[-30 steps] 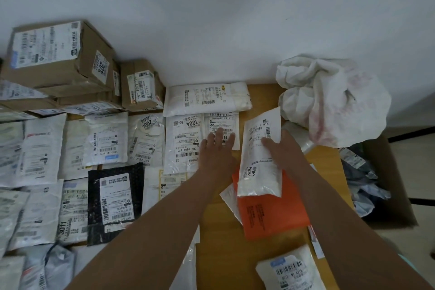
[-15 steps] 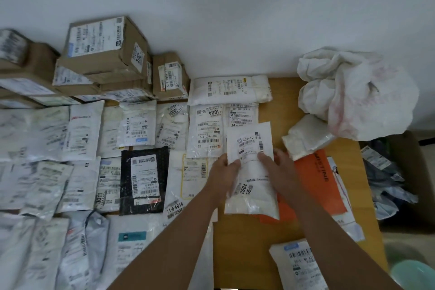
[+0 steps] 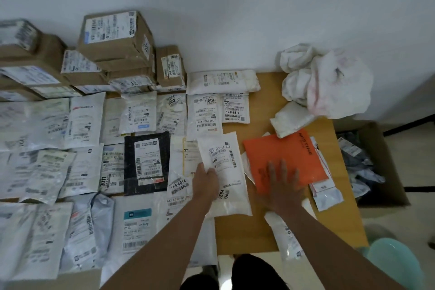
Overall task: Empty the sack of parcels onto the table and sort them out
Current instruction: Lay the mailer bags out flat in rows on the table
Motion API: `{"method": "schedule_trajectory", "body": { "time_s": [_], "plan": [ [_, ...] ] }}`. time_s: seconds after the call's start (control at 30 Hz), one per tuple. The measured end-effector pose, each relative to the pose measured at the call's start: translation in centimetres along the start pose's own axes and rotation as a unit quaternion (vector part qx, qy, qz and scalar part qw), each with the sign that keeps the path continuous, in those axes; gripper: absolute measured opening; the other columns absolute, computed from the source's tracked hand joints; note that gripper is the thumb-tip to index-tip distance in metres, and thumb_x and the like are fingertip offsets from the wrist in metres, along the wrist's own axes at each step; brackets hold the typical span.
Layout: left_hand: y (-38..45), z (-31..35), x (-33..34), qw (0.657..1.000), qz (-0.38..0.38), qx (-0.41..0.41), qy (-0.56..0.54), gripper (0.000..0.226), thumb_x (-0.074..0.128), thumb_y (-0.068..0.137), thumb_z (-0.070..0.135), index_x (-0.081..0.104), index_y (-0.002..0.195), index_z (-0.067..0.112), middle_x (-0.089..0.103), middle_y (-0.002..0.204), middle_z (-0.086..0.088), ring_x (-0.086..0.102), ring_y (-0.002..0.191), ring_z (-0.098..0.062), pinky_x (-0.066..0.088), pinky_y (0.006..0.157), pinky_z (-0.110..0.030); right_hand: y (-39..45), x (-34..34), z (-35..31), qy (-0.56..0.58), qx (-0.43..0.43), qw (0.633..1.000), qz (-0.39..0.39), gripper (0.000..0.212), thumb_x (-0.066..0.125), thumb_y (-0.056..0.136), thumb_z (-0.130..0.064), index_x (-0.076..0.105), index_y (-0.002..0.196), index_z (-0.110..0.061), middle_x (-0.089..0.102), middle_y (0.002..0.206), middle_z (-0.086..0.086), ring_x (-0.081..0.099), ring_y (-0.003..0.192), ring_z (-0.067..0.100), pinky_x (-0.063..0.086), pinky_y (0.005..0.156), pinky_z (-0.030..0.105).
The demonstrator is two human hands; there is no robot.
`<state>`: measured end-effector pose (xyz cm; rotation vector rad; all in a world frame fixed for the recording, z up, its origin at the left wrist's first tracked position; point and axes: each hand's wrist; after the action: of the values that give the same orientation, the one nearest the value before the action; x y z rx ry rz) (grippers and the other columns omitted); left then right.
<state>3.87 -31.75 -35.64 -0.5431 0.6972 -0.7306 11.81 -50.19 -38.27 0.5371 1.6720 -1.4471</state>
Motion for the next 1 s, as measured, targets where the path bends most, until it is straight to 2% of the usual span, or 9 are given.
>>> {"method": "schedule_trajectory", "body": {
  "time_s": [0.13,0.2,0.37,0.5,0.67,0.77,0.83,0.9,1.0],
  "plan": [
    [-1.4,-1.1,0.2,0.997,-0.031,0.001,0.068,0.019,0.037,0.098,0.018,0.047,0.114,0.020,0.060,0.105,-0.008,0.063,0.088,-0.028,0.058,0.064,-0.038,0.0,0.1,1.6,-0.003,-0.020,1.000,0.012,0.092,0.052,0.096,-0.043,-0.018,0.153,-0.028,-0.016,0.162,0.010,0.000,0.146,0.049,0.040,0.105,0.059],
    [-1.8,-1.5,0.5,0.993,-0.038,0.013,0.108,0.023,0.035,0.100,0.019,0.047,0.120,0.017,0.060,0.106,-0.009,0.063,0.089,-0.026,0.056,0.062,-0.035,0.1,0.1,2.4,-0.008,-0.024,1.000,0.012,0.092,0.054,0.095,-0.034,-0.016,0.154,-0.027,-0.016,0.162,0.010,0.000,0.147,0.048,0.042,0.104,0.055],
    [-2.4,-0.9,2.6,0.985,-0.028,0.055,0.163,0.030,0.034,0.103,0.021,0.041,0.131,0.013,0.061,0.110,-0.011,0.062,0.095,-0.029,0.055,0.082,-0.042,0.1,0.3,4.5,0.016,-0.020,0.999,0.027,0.084,0.047,0.095,-0.020,-0.012,0.156,-0.023,-0.014,0.163,0.011,-0.003,0.148,0.046,0.041,0.106,0.048],
    [-1.9,0.3,4.3,0.981,0.007,0.073,0.182,0.032,0.035,0.103,0.021,0.040,0.134,0.012,0.064,0.115,-0.015,0.063,0.103,-0.033,0.052,0.088,-0.047,0.2,0.9,5.8,0.005,-0.029,0.998,0.051,0.082,0.046,0.095,-0.024,-0.010,0.156,-0.023,-0.013,0.163,0.013,-0.003,0.148,0.044,0.025,0.116,0.052],
    [-0.7,1.0,5.3,0.981,0.027,0.023,0.190,0.030,0.037,0.102,0.021,0.044,0.129,0.013,0.063,0.116,-0.014,0.061,0.104,-0.033,0.051,0.088,-0.043,0.3,0.4,5.7,0.027,-0.026,0.998,0.042,0.084,0.050,0.091,-0.030,-0.001,0.156,-0.021,-0.009,0.163,0.015,-0.005,0.149,0.041,0.014,0.118,0.058],
    [-0.8,1.0,5.8,0.984,0.012,0.009,0.175,0.029,0.038,0.101,0.020,0.046,0.127,0.011,0.061,0.120,-0.013,0.059,0.106,-0.031,0.049,0.089,-0.040,0.3,0.1,5.2,0.027,-0.109,0.986,0.125,0.072,0.057,0.079,-0.032,0.036,0.145,-0.012,0.033,0.153,0.021,0.029,0.141,0.044,0.031,0.107,0.061],
    [-1.1,0.7,6.0,0.984,0.011,0.001,0.177,0.030,0.038,0.101,0.019,0.047,0.128,0.009,0.060,0.121,-0.011,0.057,0.102,-0.027,0.045,0.083,-0.034,0.4,0.1,4.3,0.039,-0.194,0.970,0.142,0.060,0.053,0.079,-0.037,0.048,0.134,-0.012,0.050,0.138,0.020,0.047,0.128,0.044,0.043,0.099,0.059],
    [-1.3,0.5,5.8,0.983,0.018,-0.012,0.180,0.030,0.038,0.100,0.018,0.048,0.127,0.008,0.061,0.120,-0.012,0.054,0.095,-0.024,0.043,0.079,-0.032,0.1,-0.2,2.8,0.049,-0.256,0.959,0.114,0.060,0.043,0.089,-0.046,0.044,0.141,-0.017,0.045,0.145,0.016,0.042,0.133,0.041,0.039,0.105,0.056],
    [-1.5,0.5,5.2,0.982,0.044,-0.026,0.180,0.035,0.036,0.100,0.019,0.040,0.134,0.010,0.060,0.122,-0.016,0.059,0.106,-0.033,0.046,0.084,-0.038,0.1,-0.1,1.1,0.066,-0.310,0.948,0.013,0.067,0.036,0.097,-0.057,0.015,0.155,-0.031,0.013,0.162,0.005,0.017,0.146,0.031,0.023,0.118,0.048]
  ]
}}
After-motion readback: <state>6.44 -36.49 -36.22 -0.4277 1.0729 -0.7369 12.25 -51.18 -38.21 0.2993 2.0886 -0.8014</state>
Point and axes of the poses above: each hand's wrist, its own y-axis towards the middle knuckle, its own x-axis out of the palm, z = x × y
